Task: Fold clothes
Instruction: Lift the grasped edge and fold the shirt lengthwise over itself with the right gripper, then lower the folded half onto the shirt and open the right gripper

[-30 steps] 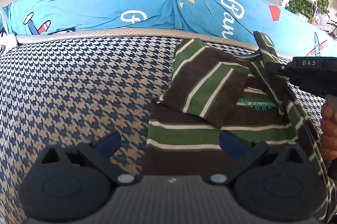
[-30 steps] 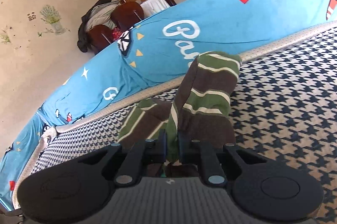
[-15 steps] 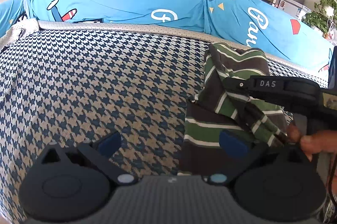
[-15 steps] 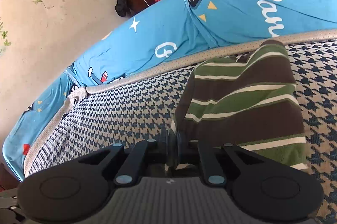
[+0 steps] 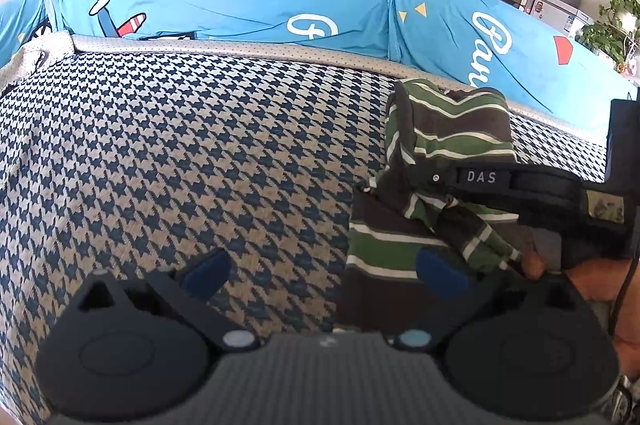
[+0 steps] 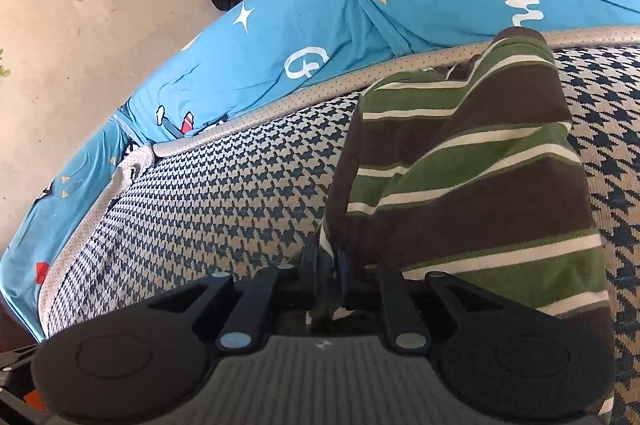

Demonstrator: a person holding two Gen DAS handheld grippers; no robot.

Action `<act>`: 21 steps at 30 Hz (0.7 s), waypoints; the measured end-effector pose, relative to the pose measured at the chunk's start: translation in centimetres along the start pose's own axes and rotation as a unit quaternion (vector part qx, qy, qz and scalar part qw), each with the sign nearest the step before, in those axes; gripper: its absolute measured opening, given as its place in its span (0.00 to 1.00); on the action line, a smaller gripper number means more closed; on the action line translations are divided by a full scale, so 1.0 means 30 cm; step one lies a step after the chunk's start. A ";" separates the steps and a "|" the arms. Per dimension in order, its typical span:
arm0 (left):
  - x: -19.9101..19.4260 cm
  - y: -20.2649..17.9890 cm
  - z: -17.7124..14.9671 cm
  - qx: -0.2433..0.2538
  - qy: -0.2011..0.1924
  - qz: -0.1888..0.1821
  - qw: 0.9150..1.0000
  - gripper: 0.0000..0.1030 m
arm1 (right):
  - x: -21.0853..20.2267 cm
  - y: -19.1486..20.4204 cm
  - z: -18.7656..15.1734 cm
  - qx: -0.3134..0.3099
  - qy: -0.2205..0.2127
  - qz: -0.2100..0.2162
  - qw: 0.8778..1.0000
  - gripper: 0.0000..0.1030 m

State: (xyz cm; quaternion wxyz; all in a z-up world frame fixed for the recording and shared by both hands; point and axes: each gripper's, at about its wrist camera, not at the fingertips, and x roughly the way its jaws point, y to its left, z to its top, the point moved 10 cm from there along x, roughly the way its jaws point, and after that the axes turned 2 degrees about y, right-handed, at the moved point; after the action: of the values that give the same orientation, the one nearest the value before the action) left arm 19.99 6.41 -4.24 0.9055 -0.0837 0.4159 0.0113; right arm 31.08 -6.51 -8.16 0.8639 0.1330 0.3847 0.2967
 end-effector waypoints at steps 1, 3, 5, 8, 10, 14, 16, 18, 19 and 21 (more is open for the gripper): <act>0.002 0.003 0.001 -0.003 0.001 0.000 1.000 1.00 | -0.008 0.006 0.003 -0.002 -0.001 0.003 1.000 0.22; 0.006 0.009 0.003 -0.008 0.002 0.000 1.000 1.00 | -0.026 0.019 0.011 -0.006 -0.002 0.009 1.000 0.25; 0.010 0.012 0.002 -0.009 0.005 0.001 1.000 1.00 | -0.052 0.020 0.019 -0.005 -0.007 0.010 1.000 0.26; 0.016 0.010 -0.002 -0.006 0.008 0.003 1.000 1.00 | -0.091 0.021 0.031 -0.003 -0.013 0.011 1.000 0.26; 0.017 0.005 -0.005 -0.002 0.009 0.003 1.000 1.00 | -0.121 0.016 0.034 0.001 -0.017 0.010 1.000 0.26; 0.020 -0.004 -0.010 0.007 0.009 0.006 1.000 1.00 | -0.181 0.000 0.026 0.008 -0.022 0.001 1.000 0.26; 0.023 -0.010 -0.016 0.011 0.012 0.005 1.000 1.00 | -0.206 -0.010 0.013 0.012 -0.019 -0.008 1.000 0.26; 0.027 -0.017 -0.022 0.015 0.015 0.004 1.000 1.00 | -0.229 -0.022 -0.006 0.013 -0.018 -0.018 1.000 0.26; 0.028 -0.021 -0.025 0.019 0.016 0.005 1.000 1.00 | -0.240 -0.028 -0.016 0.013 -0.017 -0.024 0.999 0.27; 0.030 -0.029 -0.032 0.028 0.017 0.006 0.999 1.00 | -0.261 -0.038 -0.037 0.013 -0.013 -0.033 0.999 0.27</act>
State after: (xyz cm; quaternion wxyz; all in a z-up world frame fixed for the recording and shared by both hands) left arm 19.93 5.34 -5.41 0.9000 -0.0560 0.4323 0.0033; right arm 26.59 -12.23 -4.85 0.8766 0.1356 0.3811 0.2606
